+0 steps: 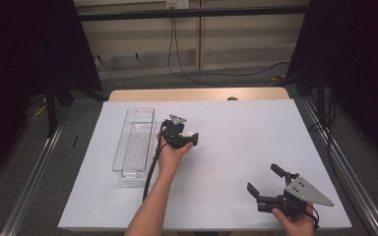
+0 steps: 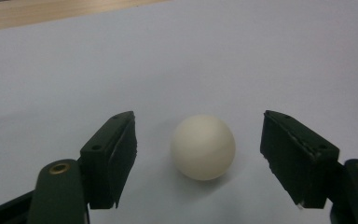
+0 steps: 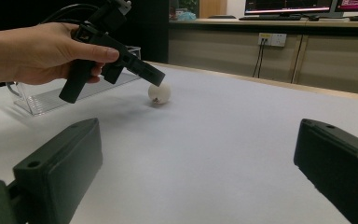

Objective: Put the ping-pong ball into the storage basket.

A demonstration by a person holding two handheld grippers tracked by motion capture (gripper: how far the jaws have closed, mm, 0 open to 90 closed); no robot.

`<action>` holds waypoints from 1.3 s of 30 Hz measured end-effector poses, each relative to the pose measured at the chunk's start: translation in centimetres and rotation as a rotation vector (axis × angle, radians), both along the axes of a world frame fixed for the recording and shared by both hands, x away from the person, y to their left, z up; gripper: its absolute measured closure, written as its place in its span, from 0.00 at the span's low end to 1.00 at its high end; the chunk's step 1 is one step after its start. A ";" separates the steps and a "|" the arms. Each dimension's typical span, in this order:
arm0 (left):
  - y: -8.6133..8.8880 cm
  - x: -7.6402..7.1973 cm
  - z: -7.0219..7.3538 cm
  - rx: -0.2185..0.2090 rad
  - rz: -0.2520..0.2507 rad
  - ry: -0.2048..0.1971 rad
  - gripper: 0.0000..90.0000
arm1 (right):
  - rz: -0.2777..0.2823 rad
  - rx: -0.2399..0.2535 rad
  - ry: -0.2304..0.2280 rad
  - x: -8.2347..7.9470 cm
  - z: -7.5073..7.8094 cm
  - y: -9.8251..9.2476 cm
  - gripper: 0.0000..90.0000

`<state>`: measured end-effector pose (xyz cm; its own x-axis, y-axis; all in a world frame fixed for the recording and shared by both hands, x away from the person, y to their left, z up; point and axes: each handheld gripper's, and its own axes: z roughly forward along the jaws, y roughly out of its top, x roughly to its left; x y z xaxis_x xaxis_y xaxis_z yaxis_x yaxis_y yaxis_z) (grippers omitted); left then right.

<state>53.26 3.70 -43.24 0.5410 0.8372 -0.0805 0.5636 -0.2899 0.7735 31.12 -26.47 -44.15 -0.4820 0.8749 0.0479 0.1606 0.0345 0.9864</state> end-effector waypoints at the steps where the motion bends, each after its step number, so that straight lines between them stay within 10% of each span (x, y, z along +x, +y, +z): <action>1: -0.2 0.1 0.0 -0.005 0.009 0.007 0.32 | 0.001 0.000 0.001 0.0 0.0 0.0 0.01; 39: -1.0 1.0 -0.4 0.014 0.012 0.077 0.49 | 0.009 0.000 0.000 0.0 0.0 -0.1 0.01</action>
<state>54.23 2.67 -43.68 0.5232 0.8451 -0.1097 0.6248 -0.2929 0.7237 31.12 -26.61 -44.19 -0.4900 0.8704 0.0478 0.1604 0.0362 0.9864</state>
